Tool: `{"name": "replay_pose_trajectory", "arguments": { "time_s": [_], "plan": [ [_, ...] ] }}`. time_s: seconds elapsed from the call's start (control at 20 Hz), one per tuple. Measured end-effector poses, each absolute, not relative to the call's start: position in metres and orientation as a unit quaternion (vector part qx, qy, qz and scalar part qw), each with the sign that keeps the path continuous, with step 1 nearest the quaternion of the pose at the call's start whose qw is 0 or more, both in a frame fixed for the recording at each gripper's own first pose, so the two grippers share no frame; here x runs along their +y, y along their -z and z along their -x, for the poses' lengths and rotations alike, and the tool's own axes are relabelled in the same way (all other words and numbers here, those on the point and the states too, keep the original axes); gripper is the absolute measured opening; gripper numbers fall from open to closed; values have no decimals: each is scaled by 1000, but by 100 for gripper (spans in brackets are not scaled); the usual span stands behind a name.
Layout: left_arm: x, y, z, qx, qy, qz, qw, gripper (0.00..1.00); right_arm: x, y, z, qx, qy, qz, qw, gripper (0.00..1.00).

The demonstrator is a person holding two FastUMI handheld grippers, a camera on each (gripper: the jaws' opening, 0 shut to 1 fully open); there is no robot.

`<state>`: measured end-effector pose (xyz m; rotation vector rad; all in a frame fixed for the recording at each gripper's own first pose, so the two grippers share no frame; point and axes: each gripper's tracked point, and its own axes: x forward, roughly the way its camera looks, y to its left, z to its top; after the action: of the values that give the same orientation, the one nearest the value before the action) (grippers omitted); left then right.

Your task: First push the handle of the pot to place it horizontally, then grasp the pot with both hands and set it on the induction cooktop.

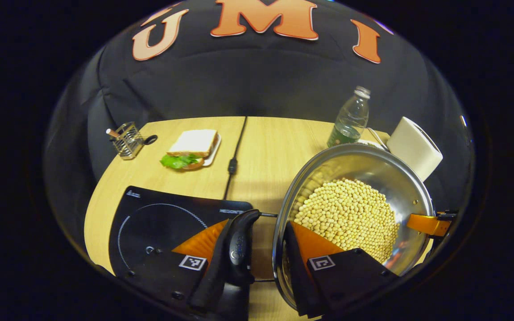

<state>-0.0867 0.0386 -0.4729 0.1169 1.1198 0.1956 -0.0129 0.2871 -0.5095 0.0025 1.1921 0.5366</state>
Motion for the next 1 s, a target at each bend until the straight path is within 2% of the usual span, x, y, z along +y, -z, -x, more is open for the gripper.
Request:
{"name": "replay_pose_trajectory", "arguments": {
  "time_s": [0.45,0.5,0.55,0.85,1.0],
  "plan": [
    [151,395,116,499,-163,-43,850,69,292,514,-5,530,-310,9,789,57],
    [162,387,120,497,-170,-43,850,69,294,517,-16,526,-317,10,789,53],
    [175,383,122,495,-177,-41,850,69,295,520,-16,525,-323,11,788,57],
    [238,357,138,500,-190,-46,843,69,291,521,-22,528,-335,13,780,57],
    [244,371,132,514,-189,-45,835,68,287,519,-28,537,-334,21,774,57]
  ]
}}
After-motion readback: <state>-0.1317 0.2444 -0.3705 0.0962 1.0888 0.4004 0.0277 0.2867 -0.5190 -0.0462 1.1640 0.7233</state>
